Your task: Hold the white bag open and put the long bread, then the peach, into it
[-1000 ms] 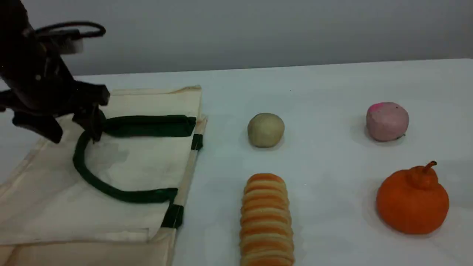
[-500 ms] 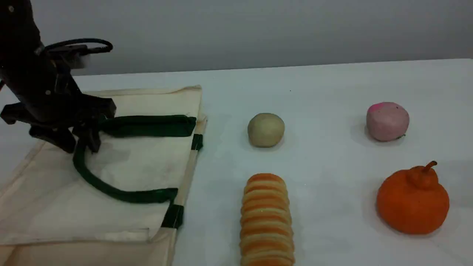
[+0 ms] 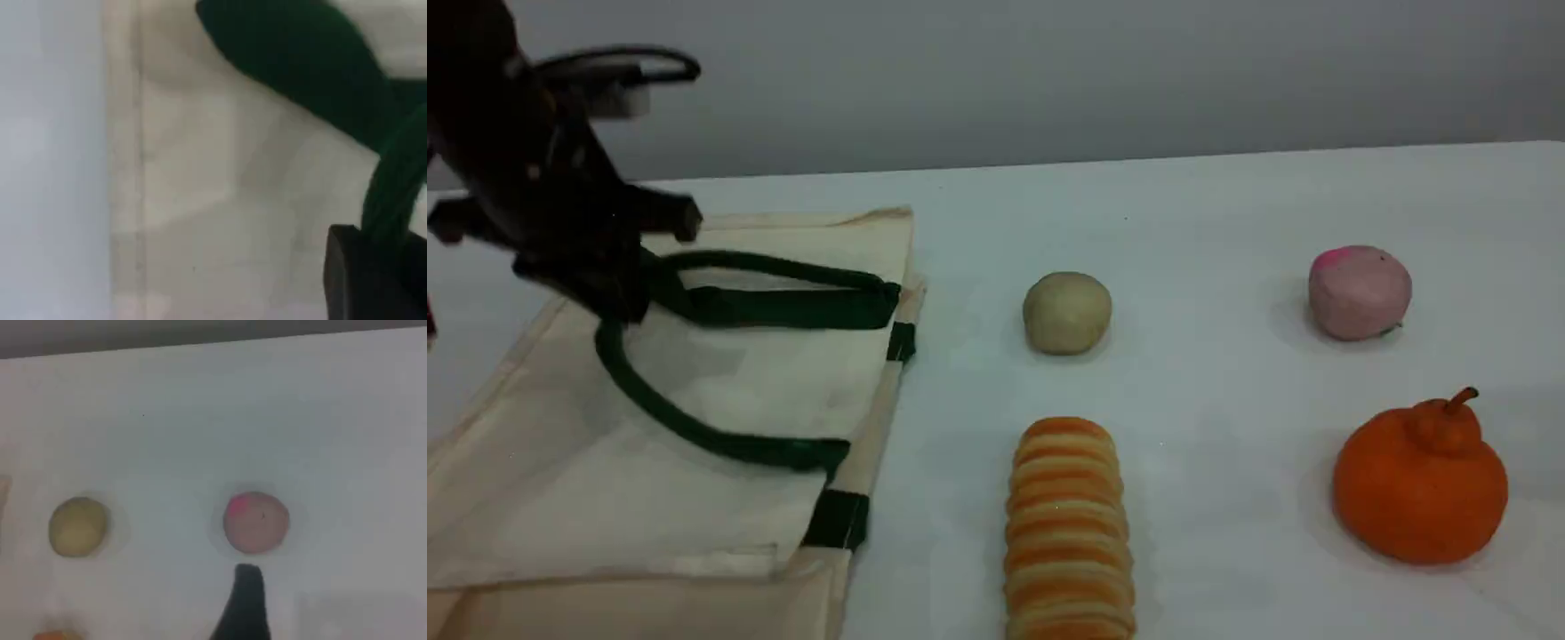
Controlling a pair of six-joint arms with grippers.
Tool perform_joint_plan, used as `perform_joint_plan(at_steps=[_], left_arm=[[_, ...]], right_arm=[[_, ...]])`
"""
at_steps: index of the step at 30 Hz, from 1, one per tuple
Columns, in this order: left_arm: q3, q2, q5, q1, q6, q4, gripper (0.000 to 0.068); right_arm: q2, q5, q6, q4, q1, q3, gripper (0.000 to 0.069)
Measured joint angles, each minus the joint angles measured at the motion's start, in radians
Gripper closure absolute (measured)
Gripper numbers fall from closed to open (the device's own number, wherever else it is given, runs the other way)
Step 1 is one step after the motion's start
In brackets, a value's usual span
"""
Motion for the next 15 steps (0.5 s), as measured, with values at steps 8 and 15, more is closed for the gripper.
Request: perform_joint_plan(at_steps=[8, 15], left_arm=[[-0.249, -0.019, 0.282, 0.0, 0.189, -0.158, 0.0579], [-0.467, -0.02, 0.516, 0.0, 0.405, -0.399, 0.0579]], right_arm=[[0.016, 0.067, -0.026, 0.0, 0.0, 0.0, 0.0105], [0.065, 0.145, -0.026, 0.013, 0.0, 0.001, 0.0105]])
